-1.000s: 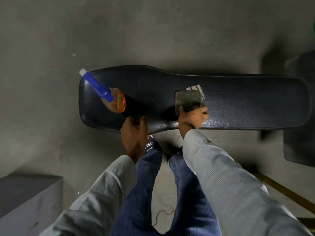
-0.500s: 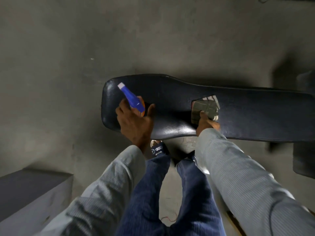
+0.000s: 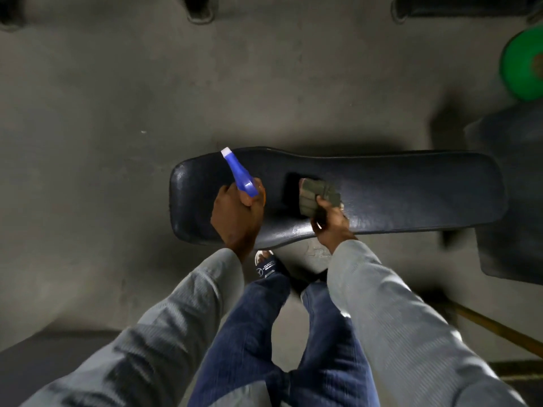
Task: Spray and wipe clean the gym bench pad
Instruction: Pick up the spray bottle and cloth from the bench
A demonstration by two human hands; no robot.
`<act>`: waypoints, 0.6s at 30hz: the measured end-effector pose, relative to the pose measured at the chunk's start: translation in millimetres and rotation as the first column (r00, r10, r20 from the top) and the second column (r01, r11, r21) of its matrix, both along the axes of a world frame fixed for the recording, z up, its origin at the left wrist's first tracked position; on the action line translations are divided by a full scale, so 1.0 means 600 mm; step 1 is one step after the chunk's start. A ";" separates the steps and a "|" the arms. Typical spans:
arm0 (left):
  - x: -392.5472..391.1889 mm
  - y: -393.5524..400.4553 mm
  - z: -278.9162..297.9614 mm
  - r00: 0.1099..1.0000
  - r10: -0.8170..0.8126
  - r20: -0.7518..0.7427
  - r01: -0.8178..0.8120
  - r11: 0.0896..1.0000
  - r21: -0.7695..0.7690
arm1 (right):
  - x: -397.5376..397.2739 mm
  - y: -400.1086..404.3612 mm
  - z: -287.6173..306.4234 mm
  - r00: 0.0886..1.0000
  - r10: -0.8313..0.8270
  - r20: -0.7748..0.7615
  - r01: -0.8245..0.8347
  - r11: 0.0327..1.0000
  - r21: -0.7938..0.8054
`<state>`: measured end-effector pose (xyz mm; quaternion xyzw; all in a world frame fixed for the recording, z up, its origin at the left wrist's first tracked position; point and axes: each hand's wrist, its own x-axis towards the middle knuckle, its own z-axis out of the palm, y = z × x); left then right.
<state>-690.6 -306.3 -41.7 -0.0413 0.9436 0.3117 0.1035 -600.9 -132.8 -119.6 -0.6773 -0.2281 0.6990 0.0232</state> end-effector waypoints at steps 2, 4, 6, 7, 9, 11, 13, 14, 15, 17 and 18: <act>0.011 0.023 0.013 0.997 -0.077 -0.024 0.078 0.997 0.020 | 0.014 -0.002 0.014 0.999 -0.032 -0.036 0.033 0.999 0.023; 0.026 0.047 0.022 0.988 -0.146 -0.049 0.148 0.989 0.031 | 0.033 0.004 0.014 0.997 -0.072 -0.035 0.074 0.996 0.048; 0.044 0.075 0.036 0.979 -0.195 -0.059 0.197 0.980 0.027 | 0.051 0.017 0.023 0.992 -0.118 -0.047 0.120 0.991 0.058; 0.054 0.090 0.043 0.975 -0.216 -0.057 0.218 0.976 0.030 | 0.062 0.026 0.026 0.988 -0.139 -0.061 0.143 0.988 0.062; 0.076 0.120 0.054 0.967 -0.249 -0.054 0.251 0.967 0.036 | 0.089 0.045 0.036 0.984 -0.151 -0.091 0.158 0.985 0.066; 0.102 0.153 0.065 0.956 -0.289 -0.046 0.290 0.956 0.032 | 0.127 0.069 0.046 0.981 -0.162 -0.109 0.172 0.982 0.083; 0.133 0.189 0.074 0.940 -0.339 -0.037 0.340 0.940 0.020 | 0.171 0.095 0.059 0.975 -0.190 -0.116 0.203 0.973 0.113; 0.152 0.206 0.078 0.931 -0.363 -0.035 0.363 0.932 0.013 | 0.195 0.108 0.066 0.970 -0.211 -0.117 0.225 0.966 0.127; 0.172 0.225 0.082 0.923 -0.382 -0.035 0.383 0.924 0.011 | 0.221 0.121 0.073 0.965 -0.235 -0.120 0.251 0.958 0.139; 0.217 0.262 0.091 0.909 -0.415 -0.042 0.416 0.909 0.021 | 0.279 0.146 0.087 0.951 -0.280 -0.129 0.299 0.940 0.164; 0.243 0.283 0.098 0.898 -0.437 -0.041 0.439 0.898 0.023 | 0.309 0.158 0.092 0.945 -0.296 -0.137 0.317 0.931 0.178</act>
